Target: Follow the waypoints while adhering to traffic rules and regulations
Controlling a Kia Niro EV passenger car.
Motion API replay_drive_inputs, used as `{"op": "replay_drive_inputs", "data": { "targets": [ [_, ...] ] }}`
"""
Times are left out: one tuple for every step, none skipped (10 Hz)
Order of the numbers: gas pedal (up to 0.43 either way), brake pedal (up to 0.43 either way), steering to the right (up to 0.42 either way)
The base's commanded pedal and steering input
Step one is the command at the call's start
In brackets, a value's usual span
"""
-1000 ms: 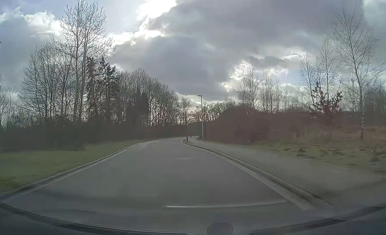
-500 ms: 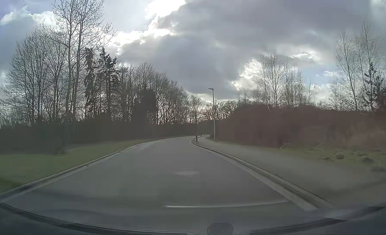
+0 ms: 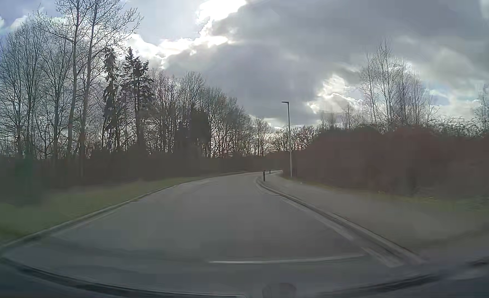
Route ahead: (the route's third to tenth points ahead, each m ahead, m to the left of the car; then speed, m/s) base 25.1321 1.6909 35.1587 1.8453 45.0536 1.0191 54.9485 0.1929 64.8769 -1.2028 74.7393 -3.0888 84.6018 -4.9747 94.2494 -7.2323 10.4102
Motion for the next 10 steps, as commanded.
{"op": "replay_drive_inputs", "data": {
  "targets": [
    [0.138, 0.0, -0.042],
    [0.138, 0.0, -0.038],
    [0.138, 0.0, -0.033],
    [0.138, 0.0, -0.031],
    [0.138, 0.0, -0.031],
    [0.138, 0.0, -0.031],
    [0.138, 0.0, -0.03],
    [0.138, 0.0, -0.03],
    [0.138, 0.0, -0.027],
    [0.138, 0.0, -0.015]
  ]
}}
